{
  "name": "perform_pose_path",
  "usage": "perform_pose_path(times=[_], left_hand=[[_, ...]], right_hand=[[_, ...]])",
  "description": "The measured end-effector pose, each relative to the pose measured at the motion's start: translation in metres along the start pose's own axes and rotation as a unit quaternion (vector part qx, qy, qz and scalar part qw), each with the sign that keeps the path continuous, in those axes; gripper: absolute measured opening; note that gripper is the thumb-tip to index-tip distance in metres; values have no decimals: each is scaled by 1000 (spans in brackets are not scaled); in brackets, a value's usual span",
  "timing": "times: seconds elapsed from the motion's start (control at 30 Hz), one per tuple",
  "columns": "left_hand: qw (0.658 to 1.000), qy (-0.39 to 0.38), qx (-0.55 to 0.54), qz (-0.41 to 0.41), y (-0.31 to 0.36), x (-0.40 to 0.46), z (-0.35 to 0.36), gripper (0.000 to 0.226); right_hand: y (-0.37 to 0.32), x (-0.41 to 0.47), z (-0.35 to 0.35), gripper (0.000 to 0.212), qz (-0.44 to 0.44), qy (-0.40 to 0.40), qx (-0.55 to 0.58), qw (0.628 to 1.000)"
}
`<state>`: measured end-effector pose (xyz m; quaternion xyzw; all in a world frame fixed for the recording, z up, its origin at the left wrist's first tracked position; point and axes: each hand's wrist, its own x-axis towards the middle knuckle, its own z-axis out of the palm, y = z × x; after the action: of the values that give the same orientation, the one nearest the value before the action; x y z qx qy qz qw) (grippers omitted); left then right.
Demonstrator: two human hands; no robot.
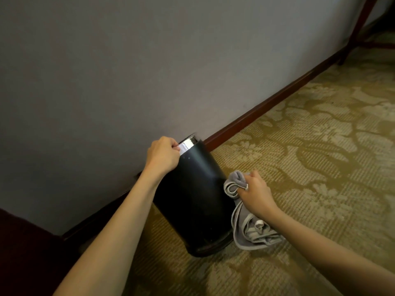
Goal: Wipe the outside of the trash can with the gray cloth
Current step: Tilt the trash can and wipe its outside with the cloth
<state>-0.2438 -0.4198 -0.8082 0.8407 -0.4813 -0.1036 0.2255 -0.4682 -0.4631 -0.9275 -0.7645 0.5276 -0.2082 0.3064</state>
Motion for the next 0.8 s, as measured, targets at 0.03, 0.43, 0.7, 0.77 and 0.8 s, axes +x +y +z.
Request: perform_pose_path(times=[0.03, 0.43, 0.7, 0.77, 0.8], left_hand=[[1000, 4, -11, -2, 3, 2, 2, 18], [989, -39, -60, 132, 62, 23, 6, 24], [968, -105, -137, 182, 18, 20, 21, 25], [966, -101, -161, 173, 5, 22, 22, 21], [967, -100, -164, 169, 0, 24, 20, 20]], right_hand=[[1, 0, 0, 19, 0, 2, 3, 1000], [16, 9, -37, 10, 2, 109, 86, 990], [16, 8, -44, 10, -31, 139, 109, 984], [17, 7, -39, 9, -44, 123, 109, 985], [14, 6, -37, 8, -49, 120, 111, 985]])
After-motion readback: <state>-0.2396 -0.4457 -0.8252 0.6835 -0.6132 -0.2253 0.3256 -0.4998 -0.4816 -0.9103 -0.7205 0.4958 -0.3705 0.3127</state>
